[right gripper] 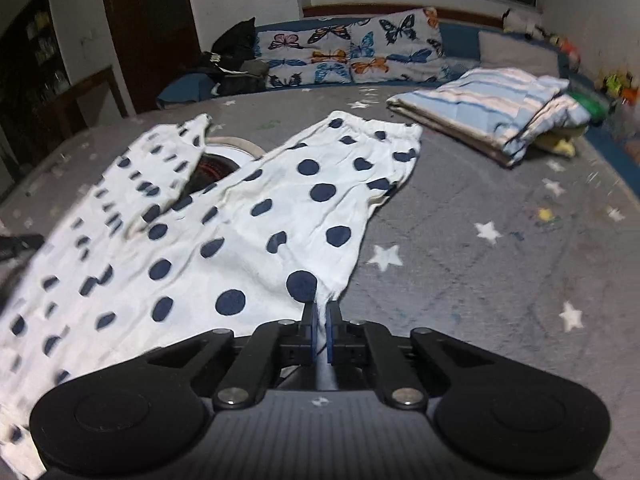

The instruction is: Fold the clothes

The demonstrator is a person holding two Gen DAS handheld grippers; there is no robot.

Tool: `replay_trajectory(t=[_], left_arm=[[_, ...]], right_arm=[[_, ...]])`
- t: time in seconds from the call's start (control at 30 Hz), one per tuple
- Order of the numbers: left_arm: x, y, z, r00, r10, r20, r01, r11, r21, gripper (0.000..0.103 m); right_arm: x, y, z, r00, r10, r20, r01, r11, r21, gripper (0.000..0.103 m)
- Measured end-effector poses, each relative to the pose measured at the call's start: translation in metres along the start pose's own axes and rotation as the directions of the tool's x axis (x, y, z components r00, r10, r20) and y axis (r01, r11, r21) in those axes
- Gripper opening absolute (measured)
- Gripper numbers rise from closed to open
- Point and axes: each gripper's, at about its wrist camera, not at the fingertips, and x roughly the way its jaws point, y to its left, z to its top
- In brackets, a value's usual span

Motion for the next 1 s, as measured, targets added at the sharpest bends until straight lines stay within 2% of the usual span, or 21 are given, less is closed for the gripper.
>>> replay_trajectory(t=[0.13,0.3,0.43,0.5,0.6,0.63,0.67,0.9,1.0], left_arm=[[-0.008,0.009,-0.004,1.000,-0.011,-0.011,0.010,0.999,-0.035,0.000],[-0.032,0.010,-0.005,0.994,-0.109,-0.004,0.108,0.992,-0.062,0.003],[-0.053,0.003,-0.012,0.984,-0.179,-0.013,0.179,0.983,-0.033,0.005],[-0.061,-0.001,-0.017,0.978,-0.209,-0.023,0.208,0.978,-0.025,0.010],[-0.071,-0.008,-0.026,0.973,-0.228,-0.039,0.228,0.974,-0.006,0.023],[-0.074,-0.011,-0.030,0.974,-0.225,-0.041,0.225,0.974,0.003,0.031],[-0.077,-0.012,-0.033,0.973,-0.226,-0.044,0.227,0.974,0.009,0.034],[-0.084,-0.015,-0.049,0.973,-0.224,-0.065,0.225,0.974,0.007,0.033],[-0.084,-0.015,-0.053,0.971,-0.226,-0.074,0.227,0.974,0.005,0.023]], right_arm=[[-0.005,0.003,-0.003,0.999,-0.034,-0.005,0.034,0.999,-0.033,0.004],[-0.021,0.007,-0.001,1.000,-0.020,0.023,0.021,0.998,-0.052,0.014],[-0.035,0.017,0.000,0.999,0.021,0.036,-0.018,0.995,-0.093,0.020],[-0.042,0.025,-0.003,0.998,0.065,0.026,-0.061,0.990,-0.127,0.021],[-0.050,0.041,-0.009,0.992,0.125,0.005,-0.122,0.977,-0.177,0.030],[-0.053,0.046,-0.012,0.990,0.144,-0.003,-0.142,0.971,-0.194,0.033],[-0.055,0.052,-0.015,0.987,0.163,-0.011,-0.162,0.964,-0.210,0.033],[-0.069,0.083,-0.036,0.965,0.253,-0.069,-0.262,0.915,-0.309,0.033],[-0.074,0.096,-0.045,0.956,0.279,-0.090,-0.292,0.885,-0.361,0.034]])
